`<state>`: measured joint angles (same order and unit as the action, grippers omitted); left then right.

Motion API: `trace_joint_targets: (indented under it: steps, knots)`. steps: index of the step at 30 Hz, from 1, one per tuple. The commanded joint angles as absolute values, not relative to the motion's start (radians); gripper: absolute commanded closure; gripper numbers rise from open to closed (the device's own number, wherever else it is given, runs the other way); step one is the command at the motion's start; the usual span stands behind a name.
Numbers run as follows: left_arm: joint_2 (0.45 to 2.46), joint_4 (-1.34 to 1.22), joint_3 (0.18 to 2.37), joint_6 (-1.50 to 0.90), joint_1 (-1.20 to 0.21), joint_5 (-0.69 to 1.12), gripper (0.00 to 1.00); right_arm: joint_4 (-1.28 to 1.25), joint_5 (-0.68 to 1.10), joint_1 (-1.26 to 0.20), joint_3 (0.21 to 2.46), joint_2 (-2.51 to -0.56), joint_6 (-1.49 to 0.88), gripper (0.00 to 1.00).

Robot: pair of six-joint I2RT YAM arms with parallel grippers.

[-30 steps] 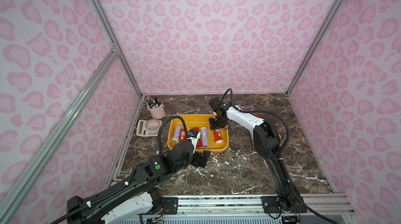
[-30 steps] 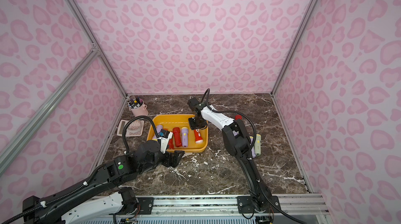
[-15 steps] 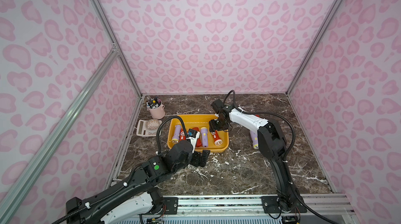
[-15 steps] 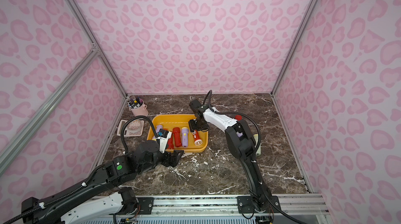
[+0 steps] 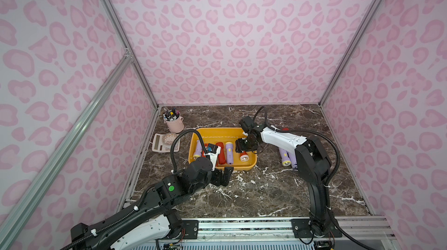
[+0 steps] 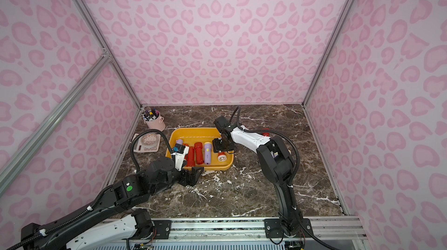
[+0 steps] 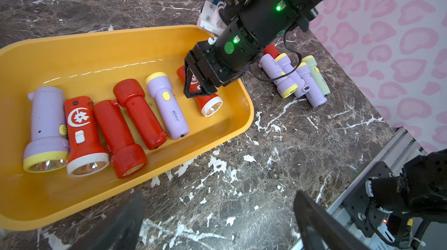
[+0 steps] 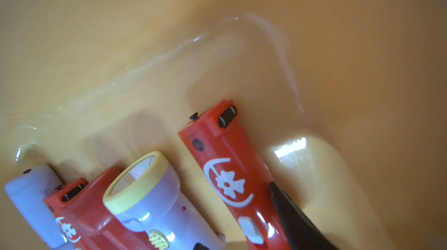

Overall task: Put the flashlights into the storage boxes
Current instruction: Place the flashlight at the storage box.

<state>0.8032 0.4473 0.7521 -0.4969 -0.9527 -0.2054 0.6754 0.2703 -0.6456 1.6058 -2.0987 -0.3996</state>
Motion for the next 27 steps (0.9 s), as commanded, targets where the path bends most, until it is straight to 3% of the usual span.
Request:
trace_joint_targets:
  steps: [1,16,27]
  knots:
    - [0.785,0.447,0.744,-0.509,-0.953,-0.197,0.03,0.682,0.27,-0.669,1.612,-2.129,-0.407,0.39]
    - [0.739,0.477,0.735,-0.516,-0.952,-0.204,0.03,0.697,0.23,-0.721,1.645,-2.105,-0.42,0.38]
    - [0.789,0.457,0.76,-0.49,-0.953,-0.166,0.03,0.754,0.075,-0.675,1.563,-1.861,-0.389,0.33]
